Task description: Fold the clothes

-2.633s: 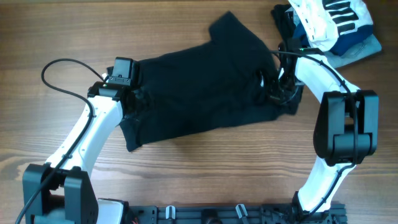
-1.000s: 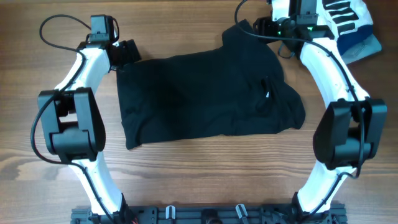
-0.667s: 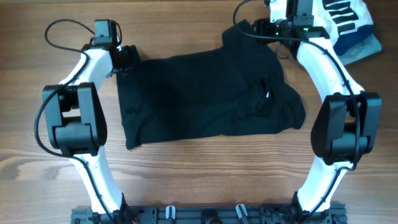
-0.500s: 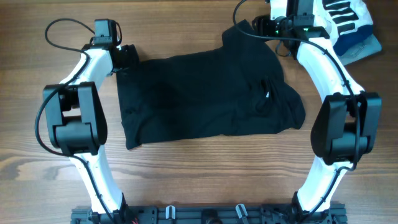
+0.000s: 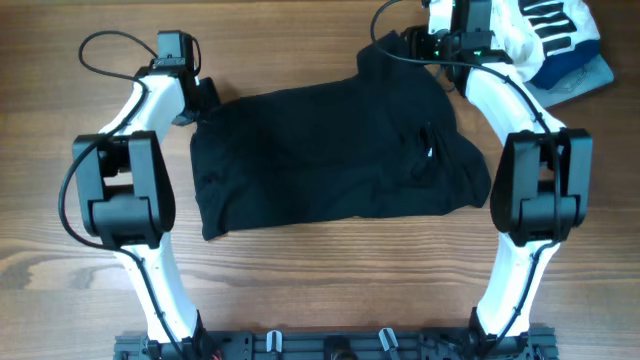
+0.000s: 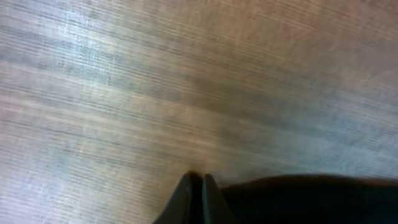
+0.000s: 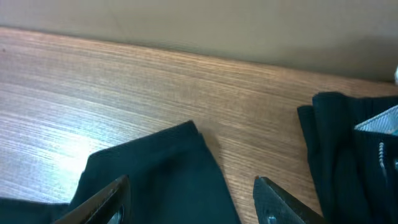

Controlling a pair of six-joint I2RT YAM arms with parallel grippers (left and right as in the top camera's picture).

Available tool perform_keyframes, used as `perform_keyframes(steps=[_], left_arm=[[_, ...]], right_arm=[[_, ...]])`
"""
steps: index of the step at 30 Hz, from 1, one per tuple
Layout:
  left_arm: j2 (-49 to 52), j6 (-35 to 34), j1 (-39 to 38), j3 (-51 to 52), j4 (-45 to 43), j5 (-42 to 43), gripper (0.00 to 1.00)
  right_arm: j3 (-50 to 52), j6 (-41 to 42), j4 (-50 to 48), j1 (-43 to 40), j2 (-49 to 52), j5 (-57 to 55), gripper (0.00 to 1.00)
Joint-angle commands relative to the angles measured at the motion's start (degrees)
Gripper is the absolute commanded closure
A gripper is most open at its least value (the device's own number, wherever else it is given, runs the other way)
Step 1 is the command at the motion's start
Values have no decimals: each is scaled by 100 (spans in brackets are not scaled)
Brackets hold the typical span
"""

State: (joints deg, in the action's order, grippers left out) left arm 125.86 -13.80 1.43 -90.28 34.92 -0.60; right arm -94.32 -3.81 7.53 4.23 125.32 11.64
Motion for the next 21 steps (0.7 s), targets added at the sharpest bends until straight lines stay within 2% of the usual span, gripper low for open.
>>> perform_keyframes(steps=[1, 6, 9, 11, 14, 17, 18, 21], left_arm=[[-367, 11, -42, 90, 389, -98, 96], [-490, 11, -44, 90, 704, -98, 96], [-490, -11, -46, 90, 820, -96, 96], [-490, -11, -48, 92, 870, -98, 96], [-490, -11, -48, 92, 890, -98, 96], [-490, -13, -48, 92, 885, -98, 96], [-490, -15, -48, 92, 885, -98, 96], [-490, -33, -48, 92, 885, -101, 96]], right_arm=[[-61, 422, -356, 72, 396, 286, 36], [-61, 896, -940, 188, 857, 715, 35], [-61, 1294, -1333, 308, 1154, 898, 27], [-61, 1679, -1746, 402, 1408, 857, 23], [-61, 2076, -1864, 417, 1561, 286, 24], [-61, 2100, -1825, 417, 1563, -350, 51], [-61, 2210, -1725, 415, 1558, -581, 63], [-144, 2203, -1298, 411, 1486, -686, 82]])
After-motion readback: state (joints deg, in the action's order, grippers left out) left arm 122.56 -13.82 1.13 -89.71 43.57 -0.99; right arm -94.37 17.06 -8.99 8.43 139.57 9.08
